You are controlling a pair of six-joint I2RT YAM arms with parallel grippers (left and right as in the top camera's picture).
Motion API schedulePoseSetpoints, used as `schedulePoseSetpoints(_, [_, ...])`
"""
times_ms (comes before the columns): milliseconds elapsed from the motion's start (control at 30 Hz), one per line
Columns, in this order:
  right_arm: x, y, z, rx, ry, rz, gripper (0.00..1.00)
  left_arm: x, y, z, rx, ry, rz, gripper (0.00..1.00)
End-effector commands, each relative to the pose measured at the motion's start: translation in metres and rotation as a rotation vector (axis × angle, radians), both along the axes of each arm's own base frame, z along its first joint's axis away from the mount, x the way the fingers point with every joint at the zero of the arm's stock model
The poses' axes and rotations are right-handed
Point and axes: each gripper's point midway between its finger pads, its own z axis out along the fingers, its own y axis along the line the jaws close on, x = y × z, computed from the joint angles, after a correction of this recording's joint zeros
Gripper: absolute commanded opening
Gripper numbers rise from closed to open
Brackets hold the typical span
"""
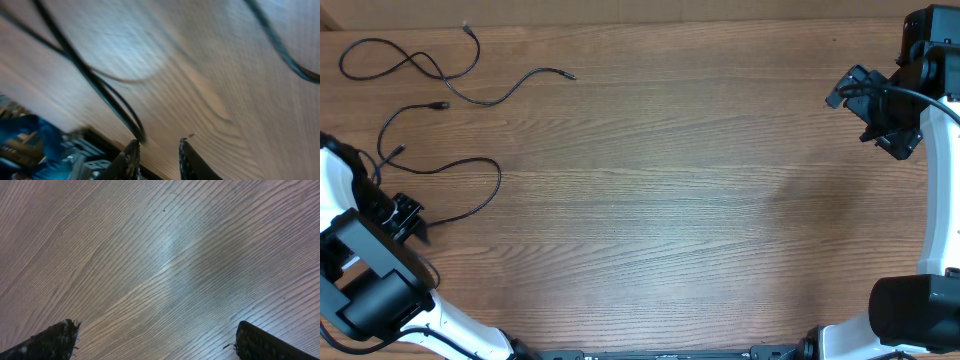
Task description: Untangle cables
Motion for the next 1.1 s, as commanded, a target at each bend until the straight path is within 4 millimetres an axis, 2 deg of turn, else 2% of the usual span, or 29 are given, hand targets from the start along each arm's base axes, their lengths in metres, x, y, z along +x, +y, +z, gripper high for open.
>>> schedulePoseSetpoints(0, [0.000,-0.002,0.000,-0.011,-0.003,0.000,1.00,0.021,-0.032,-0.002,-0.117,-0.077,-0.021,0.30])
schedulePoseSetpoints(33, [0.000,-0.002,0.000,-0.011,-0.003,0.000,1.00,0.025,-0.037,-0.001,-0.129,-0.085,-0.031,0.35])
schedulePoseSetpoints(67, [0.000,-0.002,0.000,-0.011,-0.003,0.001,1.00,0.028,-0.042,-0.001,-0.137,-0.091,-0.044,0.47])
schedulePoseSetpoints(100, [0.000,-0.002,0.000,-0.011,-0.003,0.000,1.00,0.031,-0.045,-0.001,-0.136,-0.092,-0.057,0.70])
schedulePoseSetpoints(133, [0.000,-0.002,0.000,-0.011,-0.003,0.000,1.00,0.034,-0.049,-0.002,-0.132,-0.092,-0.079,0.74])
schedulePoseSetpoints(200, [0.000,-0.002,0.000,-0.011,-0.003,0.000,1.00,0.037,-0.054,-0.002,-0.134,-0.095,-0.098,0.71])
schedulePoseSetpoints(267, [0.000,-0.002,0.000,-0.011,-0.003,0.000,1.00,0.042,-0.060,-0.002,-0.138,-0.105,-0.113,0.57])
schedulePoseSetpoints(300, [0.000,-0.002,0.000,-0.011,-0.003,0.000,1.00,0.044,-0.061,-0.002,-0.138,-0.110,-0.120,0.54])
schedulePoseSetpoints(367, [0.000,-0.002,0.000,-0.011,-0.003,0.001,1.00,0.050,-0.060,-0.002,-0.129,-0.132,-0.138,0.49])
schedulePoseSetpoints(433, [0.000,-0.002,0.000,-0.011,-0.003,0.000,1.00,0.060,-0.059,0.001,-0.135,-0.182,-0.173,0.49])
schedulePoseSetpoints(500, [0.000,-0.002,0.000,-0.011,-0.003,0.000,1.00,0.067,-0.054,0.004,-0.114,-0.207,-0.195,0.45])
schedulePoseSetpoints(533, [0.000,-0.002,0.000,-0.011,-0.003,0.000,1.00,0.069,-0.050,0.004,-0.097,-0.210,-0.201,0.38])
schedulePoseSetpoints(567, [0.000,-0.002,0.000,-0.011,-0.003,0.000,1.00,0.070,-0.044,0.003,-0.066,-0.207,-0.210,0.35])
schedulePoseSetpoints(633, [0.000,-0.002,0.000,-0.011,-0.003,0.000,1.00,0.069,-0.030,0.001,0.006,-0.186,-0.231,0.35])
schedulePoseSetpoints(667, [0.000,-0.002,0.000,-0.011,-0.003,0.000,1.00,0.067,-0.022,0.000,0.048,-0.170,-0.242,0.36])
schedulePoseSetpoints(767, [0.000,-0.002,0.000,-0.011,-0.003,0.000,1.00,0.064,-0.006,-0.006,0.146,-0.131,-0.221,0.49])
schedulePoseSetpoints(833, [0.000,-0.002,0.000,-0.011,-0.003,0.000,1.00,0.062,0.001,-0.013,0.187,-0.120,-0.198,0.60])
schedulePoseSetpoints(933, [0.000,-0.002,0.000,-0.011,-0.003,0.000,1.00,0.061,0.009,-0.023,0.223,-0.132,-0.102,0.82])
schedulePoseSetpoints(1067, [0.000,-0.002,0.000,-0.011,-0.003,0.001,1.00,0.062,0.021,-0.037,0.268,-0.165,0.001,0.87])
